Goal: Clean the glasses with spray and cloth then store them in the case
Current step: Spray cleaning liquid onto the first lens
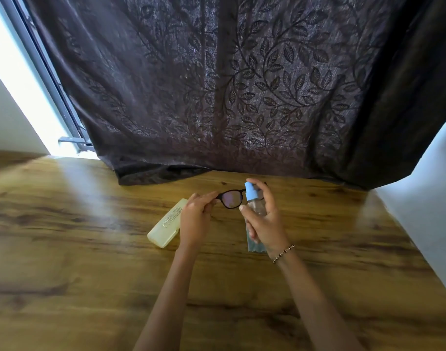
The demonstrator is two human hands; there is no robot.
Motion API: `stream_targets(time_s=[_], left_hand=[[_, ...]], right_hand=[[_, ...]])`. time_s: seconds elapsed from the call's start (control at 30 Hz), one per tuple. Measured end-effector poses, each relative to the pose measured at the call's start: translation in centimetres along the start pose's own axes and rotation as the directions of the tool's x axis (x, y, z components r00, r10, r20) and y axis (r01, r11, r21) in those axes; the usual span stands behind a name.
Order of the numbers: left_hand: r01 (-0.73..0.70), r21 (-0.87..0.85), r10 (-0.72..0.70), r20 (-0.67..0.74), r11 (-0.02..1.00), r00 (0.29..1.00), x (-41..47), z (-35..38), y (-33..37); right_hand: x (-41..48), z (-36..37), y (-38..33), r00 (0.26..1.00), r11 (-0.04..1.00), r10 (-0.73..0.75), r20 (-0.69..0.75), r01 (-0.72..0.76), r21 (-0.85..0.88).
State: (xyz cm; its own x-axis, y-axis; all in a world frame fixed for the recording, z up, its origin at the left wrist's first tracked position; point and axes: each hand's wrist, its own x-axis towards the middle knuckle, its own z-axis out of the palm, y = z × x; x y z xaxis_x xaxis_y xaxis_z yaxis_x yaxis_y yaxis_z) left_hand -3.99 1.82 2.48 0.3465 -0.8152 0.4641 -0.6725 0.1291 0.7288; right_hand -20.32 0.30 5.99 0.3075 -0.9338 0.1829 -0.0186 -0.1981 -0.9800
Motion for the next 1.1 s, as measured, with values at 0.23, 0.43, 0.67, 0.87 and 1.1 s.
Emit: stream_targets(time_s=[0.23, 0.43, 0.67, 0.87, 1.1], left_hand=[[-0.013, 0.007, 0.014, -0.016, 1.000, 1.000, 0.0, 0.1, 0.0], [0.001, 0.006, -0.001, -0.002, 1.000, 1.000, 0.0, 0.3, -0.1], [0.005, 0.014, -0.005, -0.001, 1.000, 1.000, 0.0, 0.3, -0.2], [0.015, 0.000, -0.015, -0.001, 1.000, 1.000, -0.1, 0.4, -0.3], [0.013, 0.015, -0.013, -0.004, 1.000, 1.000, -0.1, 0.3, -0.2]], right_hand=[[-0.1, 0.3, 0.1, 0.998, 0.955, -0.011, -0.054, -0.006, -0.297], [0.2, 0.5, 0.9, 0.987, 0.837, -0.153, -0.040, 0.108, -0.537], [0.3, 1.3, 1.1, 0.960, 0.723, -0.254, -0.122, 0.105, -0.683], [-0.1, 2.0, 1.0, 0.964, 0.698, -0.244, -0.106, 0.098, -0.709], [-0.3, 1.5, 1.2, 0.963, 0.632, -0.239, -0.126, 0.056, -0.773]])
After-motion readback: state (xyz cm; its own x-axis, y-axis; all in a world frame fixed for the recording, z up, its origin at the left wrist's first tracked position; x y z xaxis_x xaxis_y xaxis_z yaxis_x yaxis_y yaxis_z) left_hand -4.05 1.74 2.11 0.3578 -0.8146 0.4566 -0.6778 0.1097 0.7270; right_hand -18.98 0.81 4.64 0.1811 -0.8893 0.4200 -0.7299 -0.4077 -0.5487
